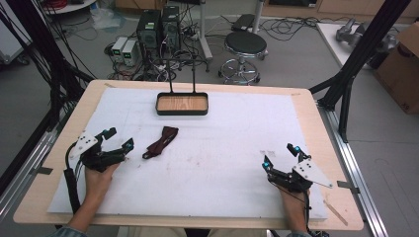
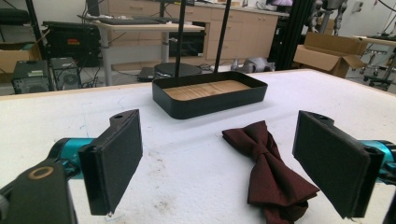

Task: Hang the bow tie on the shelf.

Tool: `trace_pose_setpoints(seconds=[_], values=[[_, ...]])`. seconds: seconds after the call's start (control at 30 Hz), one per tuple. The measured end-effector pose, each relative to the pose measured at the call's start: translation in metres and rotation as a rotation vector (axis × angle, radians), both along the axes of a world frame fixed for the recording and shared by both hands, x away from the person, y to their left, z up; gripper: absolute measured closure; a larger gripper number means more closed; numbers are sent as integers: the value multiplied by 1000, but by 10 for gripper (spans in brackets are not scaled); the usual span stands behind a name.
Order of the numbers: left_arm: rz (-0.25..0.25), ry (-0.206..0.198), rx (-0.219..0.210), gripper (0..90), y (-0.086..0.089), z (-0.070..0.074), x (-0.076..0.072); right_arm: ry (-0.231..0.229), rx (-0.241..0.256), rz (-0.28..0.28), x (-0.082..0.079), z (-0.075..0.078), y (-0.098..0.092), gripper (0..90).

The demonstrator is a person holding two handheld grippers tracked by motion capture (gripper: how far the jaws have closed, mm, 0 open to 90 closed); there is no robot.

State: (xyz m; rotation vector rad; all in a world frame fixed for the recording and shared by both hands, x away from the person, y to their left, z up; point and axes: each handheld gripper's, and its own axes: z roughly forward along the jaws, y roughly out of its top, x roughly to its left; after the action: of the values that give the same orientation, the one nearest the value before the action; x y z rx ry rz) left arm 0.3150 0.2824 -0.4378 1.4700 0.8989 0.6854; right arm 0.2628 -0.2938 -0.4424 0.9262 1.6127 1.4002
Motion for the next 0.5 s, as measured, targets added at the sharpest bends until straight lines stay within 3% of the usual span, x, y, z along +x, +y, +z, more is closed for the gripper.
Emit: trace_pose_setpoints(seconds=[0.5], values=[[-24,18,7,172,-7,1,8,5,-7,-2,0,0,1,111]])
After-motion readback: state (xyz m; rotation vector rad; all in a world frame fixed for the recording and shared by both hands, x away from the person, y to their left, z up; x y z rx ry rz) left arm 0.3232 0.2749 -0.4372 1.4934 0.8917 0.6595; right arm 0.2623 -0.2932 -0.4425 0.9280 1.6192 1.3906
